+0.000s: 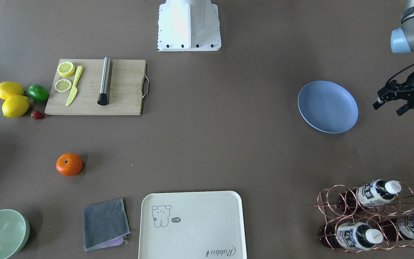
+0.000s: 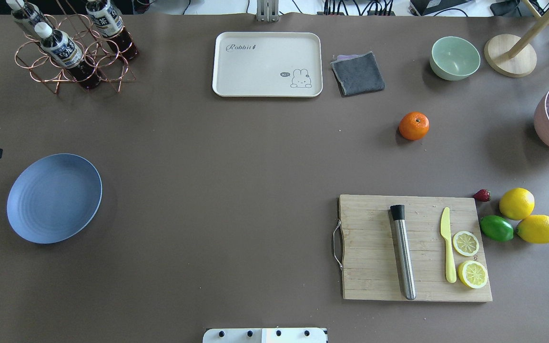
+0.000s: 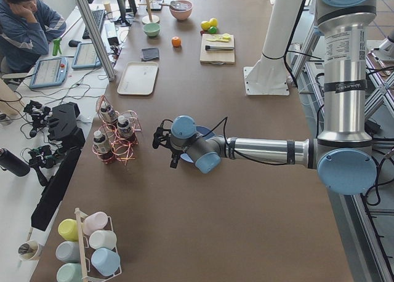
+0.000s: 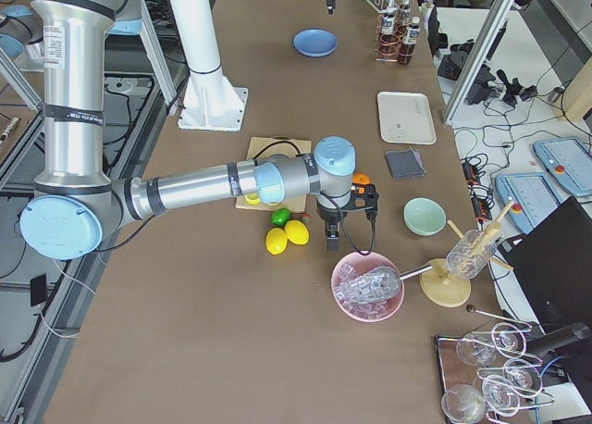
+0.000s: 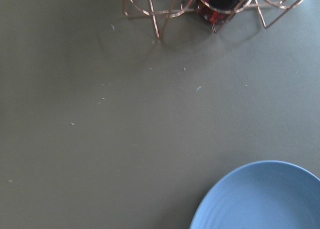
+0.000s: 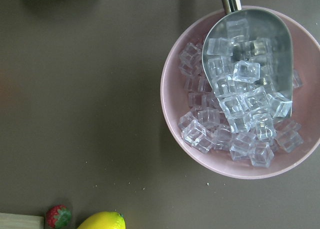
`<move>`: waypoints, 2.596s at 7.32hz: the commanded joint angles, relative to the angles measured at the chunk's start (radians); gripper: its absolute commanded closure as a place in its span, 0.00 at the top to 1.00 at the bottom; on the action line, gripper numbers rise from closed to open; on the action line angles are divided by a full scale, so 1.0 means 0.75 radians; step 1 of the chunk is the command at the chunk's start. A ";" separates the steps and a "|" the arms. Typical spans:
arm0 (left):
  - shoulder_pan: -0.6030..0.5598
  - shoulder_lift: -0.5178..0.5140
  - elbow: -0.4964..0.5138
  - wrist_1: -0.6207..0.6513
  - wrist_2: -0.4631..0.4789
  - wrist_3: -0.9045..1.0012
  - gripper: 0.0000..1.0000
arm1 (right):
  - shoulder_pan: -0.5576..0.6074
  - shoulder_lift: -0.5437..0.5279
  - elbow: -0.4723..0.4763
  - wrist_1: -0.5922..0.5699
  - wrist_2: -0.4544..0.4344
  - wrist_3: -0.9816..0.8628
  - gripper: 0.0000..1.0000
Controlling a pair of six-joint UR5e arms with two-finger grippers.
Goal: Pick orange to plate
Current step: 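Push the blue plate with the left gripper toward the table centre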
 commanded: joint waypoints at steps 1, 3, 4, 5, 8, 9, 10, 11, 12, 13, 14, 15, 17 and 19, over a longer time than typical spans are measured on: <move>0.245 0.008 0.136 -0.275 0.187 -0.216 0.97 | -0.030 -0.012 0.001 0.083 -0.005 0.062 1.00; 0.299 0.012 0.192 -0.370 0.247 -0.247 0.83 | -0.030 -0.012 0.003 0.085 -0.009 0.062 1.00; 0.299 0.028 0.184 -0.376 0.233 -0.245 0.43 | -0.030 -0.012 0.003 0.085 -0.009 0.062 1.00; 0.299 0.030 0.176 -0.378 0.231 -0.243 0.00 | -0.030 -0.012 0.003 0.085 -0.009 0.062 1.00; 0.201 0.032 0.176 -0.434 -0.001 -0.239 0.00 | -0.030 -0.010 0.005 0.085 -0.009 0.062 1.00; 0.154 0.016 0.172 -0.434 -0.079 -0.245 0.00 | -0.030 -0.010 0.005 0.085 -0.009 0.062 1.00; 0.111 -0.013 0.139 -0.411 -0.149 -0.259 0.00 | -0.030 -0.010 0.003 0.085 -0.009 0.062 1.00; 0.105 -0.067 0.102 -0.411 -0.162 -0.403 0.00 | -0.030 -0.010 0.003 0.085 -0.009 0.062 1.00; 0.115 -0.179 0.088 -0.411 -0.150 -0.599 0.00 | -0.030 -0.008 0.003 0.085 -0.009 0.062 1.00; 0.155 -0.286 0.090 -0.395 -0.111 -0.702 0.00 | -0.030 -0.005 0.003 0.085 -0.007 0.062 1.00; 0.259 -0.378 0.084 -0.297 0.035 -0.741 0.00 | -0.030 -0.005 0.003 0.085 -0.007 0.064 1.00; 0.386 -0.476 0.065 -0.163 0.190 -0.756 0.00 | -0.030 -0.005 0.003 0.085 -0.007 0.064 1.00; 0.655 -0.715 0.039 0.176 0.501 -0.840 0.00 | -0.032 -0.005 0.001 0.085 -0.007 0.064 1.00; 0.779 -0.835 0.100 0.264 0.670 -0.840 0.00 | -0.032 -0.001 -0.007 0.085 -0.009 0.064 1.00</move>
